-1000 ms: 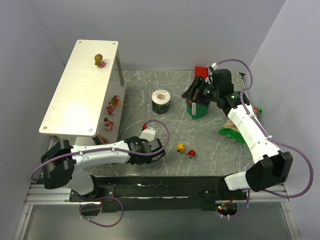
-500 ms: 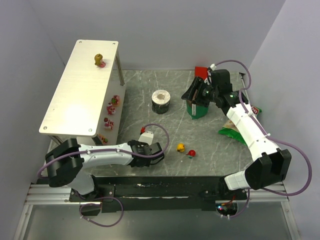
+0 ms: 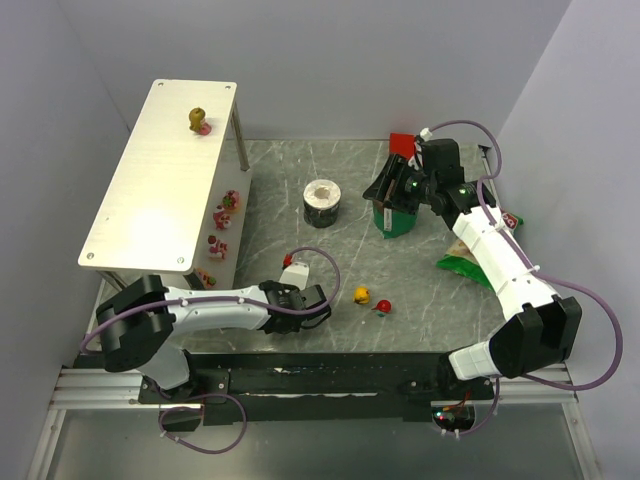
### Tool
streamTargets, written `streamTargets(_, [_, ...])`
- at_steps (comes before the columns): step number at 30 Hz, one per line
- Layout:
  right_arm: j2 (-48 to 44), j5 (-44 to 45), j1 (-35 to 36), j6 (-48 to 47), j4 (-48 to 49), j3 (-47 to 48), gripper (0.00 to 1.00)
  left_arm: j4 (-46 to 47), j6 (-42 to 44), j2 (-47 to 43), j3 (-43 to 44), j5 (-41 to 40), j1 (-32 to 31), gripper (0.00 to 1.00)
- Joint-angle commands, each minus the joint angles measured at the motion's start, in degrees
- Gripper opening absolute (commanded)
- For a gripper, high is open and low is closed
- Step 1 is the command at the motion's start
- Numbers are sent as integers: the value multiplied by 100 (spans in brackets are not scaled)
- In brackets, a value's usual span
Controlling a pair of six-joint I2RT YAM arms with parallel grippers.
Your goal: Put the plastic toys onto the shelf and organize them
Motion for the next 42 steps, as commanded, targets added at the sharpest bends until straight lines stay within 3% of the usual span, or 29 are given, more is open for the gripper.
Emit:
streamTargets(1, [-9,12,-72,-71,-6,148,70,160,-147,54,-10,52,7,49])
streamTargets(5, [-9,12,-81,-71,-15,139,69,134,-147,72,26,52,16,42])
streamTargets(11, [-9,12,-90,-63,2,131,69,37,-94,19,140,34,7,23])
streamTargets(16, [-18,-6,-107,-28,55,104,68,-498,108,-60,788,-79,16,1])
streamTargets(27, [-9,-102,-125,87,345,43,68,-2063,977,-157,3555,-388,130,1])
streamTargets(34, [-1,-146,-134,131,503,-10,68,-2283,1812,-473,4928,175,1551,1])
streamTargets(42, [52,-208,-142,105,460,34,69,-3337,2340,10,7177,-115,2353,1])
